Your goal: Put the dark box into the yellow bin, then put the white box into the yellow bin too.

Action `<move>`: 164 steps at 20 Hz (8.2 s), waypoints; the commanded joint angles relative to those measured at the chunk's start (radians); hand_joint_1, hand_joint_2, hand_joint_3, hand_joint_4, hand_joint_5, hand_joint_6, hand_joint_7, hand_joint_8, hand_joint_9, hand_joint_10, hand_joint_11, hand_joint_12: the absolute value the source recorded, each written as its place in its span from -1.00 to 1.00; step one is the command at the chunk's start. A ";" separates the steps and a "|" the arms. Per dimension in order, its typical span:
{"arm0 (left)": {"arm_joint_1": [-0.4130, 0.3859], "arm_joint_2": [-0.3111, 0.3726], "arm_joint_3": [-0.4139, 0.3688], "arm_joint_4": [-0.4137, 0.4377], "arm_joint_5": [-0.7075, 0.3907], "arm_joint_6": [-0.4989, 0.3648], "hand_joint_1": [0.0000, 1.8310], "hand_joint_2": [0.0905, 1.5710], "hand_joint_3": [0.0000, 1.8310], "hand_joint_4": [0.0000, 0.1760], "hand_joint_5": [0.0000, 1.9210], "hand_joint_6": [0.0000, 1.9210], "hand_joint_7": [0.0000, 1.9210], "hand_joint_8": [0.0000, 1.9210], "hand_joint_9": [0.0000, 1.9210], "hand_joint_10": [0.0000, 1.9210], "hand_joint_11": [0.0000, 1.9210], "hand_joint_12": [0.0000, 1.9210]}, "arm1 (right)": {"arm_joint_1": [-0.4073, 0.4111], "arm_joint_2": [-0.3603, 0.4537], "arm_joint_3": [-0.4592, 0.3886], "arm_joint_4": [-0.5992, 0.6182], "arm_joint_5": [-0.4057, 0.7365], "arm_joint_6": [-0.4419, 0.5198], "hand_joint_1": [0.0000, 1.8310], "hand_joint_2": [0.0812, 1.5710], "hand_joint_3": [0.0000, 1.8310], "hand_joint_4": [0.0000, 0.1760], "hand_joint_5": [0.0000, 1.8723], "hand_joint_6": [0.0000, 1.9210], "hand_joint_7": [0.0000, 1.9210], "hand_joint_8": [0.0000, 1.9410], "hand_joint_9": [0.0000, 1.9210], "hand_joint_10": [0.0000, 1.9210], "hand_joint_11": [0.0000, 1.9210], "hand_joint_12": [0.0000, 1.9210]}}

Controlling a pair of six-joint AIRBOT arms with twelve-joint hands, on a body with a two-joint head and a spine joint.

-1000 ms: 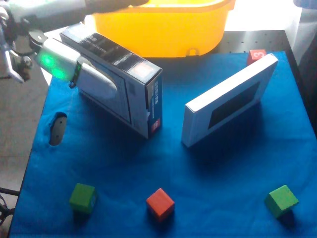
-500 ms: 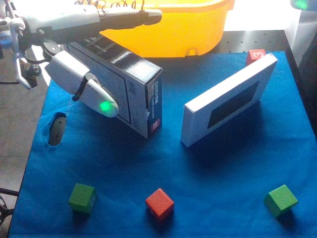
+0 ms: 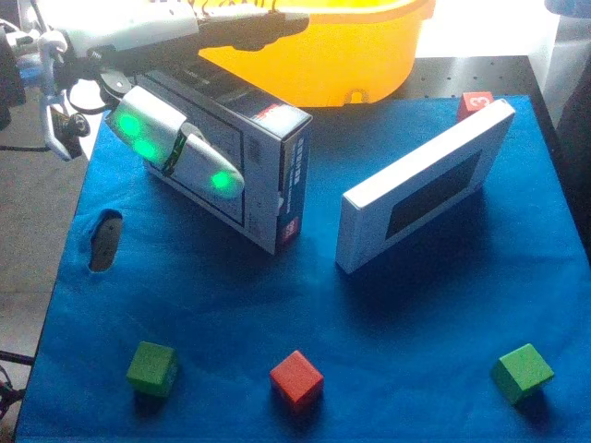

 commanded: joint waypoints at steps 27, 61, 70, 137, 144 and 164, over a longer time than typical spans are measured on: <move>0.018 0.085 -0.070 -0.184 -0.083 0.023 0.42 0.29 -1.00 -1.00 0.41 -1.00 0.15 0.09 0.12 0.15 -0.07 0.54 | 0.007 0.002 -0.004 0.009 0.127 0.001 -1.00 0.24 -1.00 -1.00 -0.69 -1.00 -0.70 -1.00 -0.75 -1.00 -1.00 -0.39; -0.212 0.165 -0.072 -0.587 -0.256 0.249 0.51 0.36 -1.00 -1.00 0.04 -0.24 0.02 0.05 -0.01 0.27 -0.13 0.26 | 0.004 -0.067 0.018 0.009 0.143 0.001 -1.00 0.29 -1.00 -1.00 -0.72 -1.00 -0.73 -1.00 -0.79 -1.00 -0.99 -0.59; -0.320 0.114 0.001 -0.566 -0.192 0.287 0.32 0.46 -1.00 -1.00 -0.09 0.29 -0.11 0.14 -0.21 -0.54 -1.00 0.41 | -0.004 -0.090 0.029 0.009 0.156 0.001 -1.00 0.35 -1.00 -1.00 -0.72 -1.00 -0.72 -1.00 -0.76 -1.00 -0.93 -0.62; -0.012 -0.066 0.158 -0.710 -0.224 0.226 0.39 -0.10 -1.00 -1.00 -0.51 -1.00 -0.46 -0.99 -0.55 -1.00 -0.62 -1.00 | -0.292 -0.199 -0.072 -0.075 0.314 0.123 -0.34 -0.18 -1.00 -0.88 -0.79 -0.98 -0.69 -0.99 -0.78 -1.00 -0.89 -0.86; 0.008 -0.070 0.152 -0.716 -0.226 0.226 0.34 -0.08 -1.00 -1.00 -0.52 -1.00 -0.45 -0.99 -0.54 -1.00 -0.62 -0.99 | -0.332 -0.252 -0.051 -0.082 0.314 0.134 -0.22 -0.19 -1.00 -0.93 -0.77 -1.00 -0.73 -1.00 -0.77 -1.00 -0.88 -0.87; 0.066 -0.078 0.139 -0.740 -0.232 0.226 0.22 -0.06 -1.00 -1.00 -0.56 -1.00 -0.47 -1.00 -0.53 -0.99 -0.57 -0.97 | -0.354 -0.352 0.063 -0.069 0.314 0.208 0.51 0.37 -1.00 -1.00 -0.06 0.02 0.10 -0.13 0.00 0.27 -0.17 0.29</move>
